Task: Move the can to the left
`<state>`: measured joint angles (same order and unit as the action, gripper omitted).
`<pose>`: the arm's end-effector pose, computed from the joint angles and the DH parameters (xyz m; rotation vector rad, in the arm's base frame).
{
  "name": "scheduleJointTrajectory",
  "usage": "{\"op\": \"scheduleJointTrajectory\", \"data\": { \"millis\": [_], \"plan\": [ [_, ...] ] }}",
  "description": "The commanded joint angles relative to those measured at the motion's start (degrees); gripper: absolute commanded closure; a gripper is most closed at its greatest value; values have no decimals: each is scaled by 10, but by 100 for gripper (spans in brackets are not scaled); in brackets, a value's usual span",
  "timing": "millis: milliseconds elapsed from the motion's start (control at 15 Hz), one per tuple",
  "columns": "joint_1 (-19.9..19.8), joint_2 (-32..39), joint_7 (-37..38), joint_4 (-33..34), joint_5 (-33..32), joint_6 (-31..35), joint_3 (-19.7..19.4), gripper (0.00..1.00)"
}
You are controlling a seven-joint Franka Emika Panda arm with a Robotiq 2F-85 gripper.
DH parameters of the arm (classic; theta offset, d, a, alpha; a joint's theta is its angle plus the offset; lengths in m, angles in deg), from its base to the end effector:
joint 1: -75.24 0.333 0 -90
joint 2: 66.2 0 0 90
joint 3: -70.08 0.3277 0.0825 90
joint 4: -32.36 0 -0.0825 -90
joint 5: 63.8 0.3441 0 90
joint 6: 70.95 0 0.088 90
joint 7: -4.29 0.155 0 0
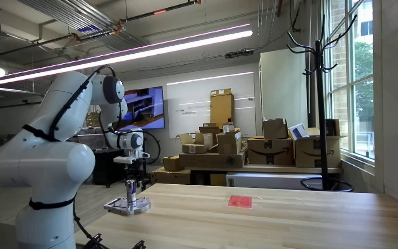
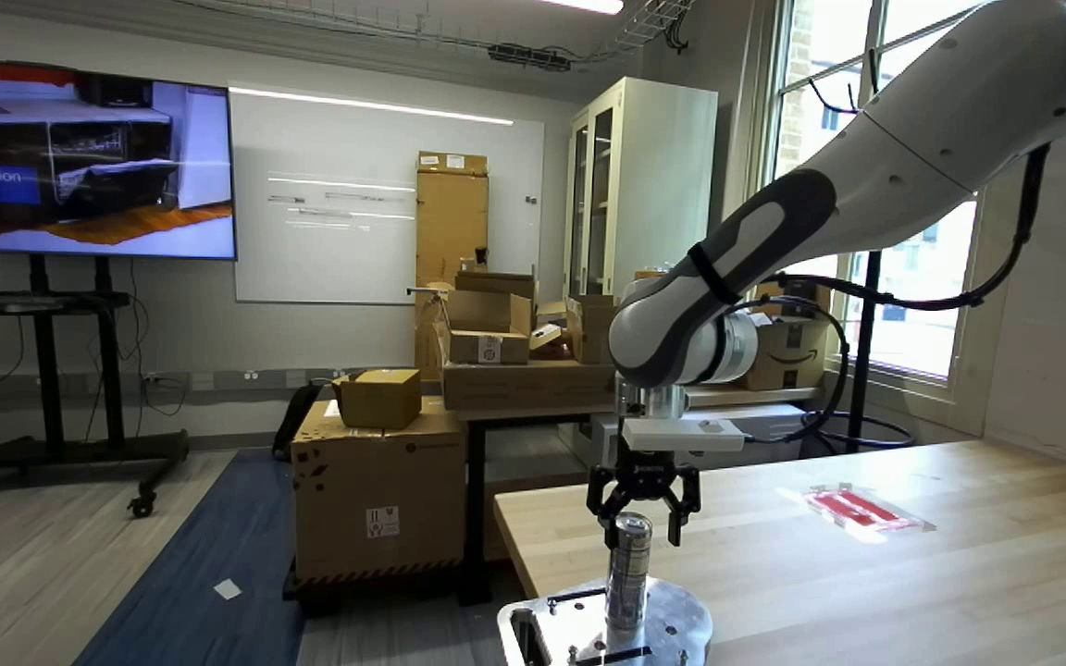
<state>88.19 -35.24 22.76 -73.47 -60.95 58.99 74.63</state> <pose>0.5759 0.1828 0.2140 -3.0957 0.0929 0.2119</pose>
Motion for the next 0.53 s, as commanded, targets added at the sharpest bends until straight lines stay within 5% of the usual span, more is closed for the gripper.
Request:
{"op": "scheduleJointTrajectory", "data": {
  "millis": [0, 467],
  "plan": [
    [-7, -37, -13, -34, 6, 5, 2, 0],
    [-3, -113, 8, -78, -12, 2, -13, 0]
  ]
}}
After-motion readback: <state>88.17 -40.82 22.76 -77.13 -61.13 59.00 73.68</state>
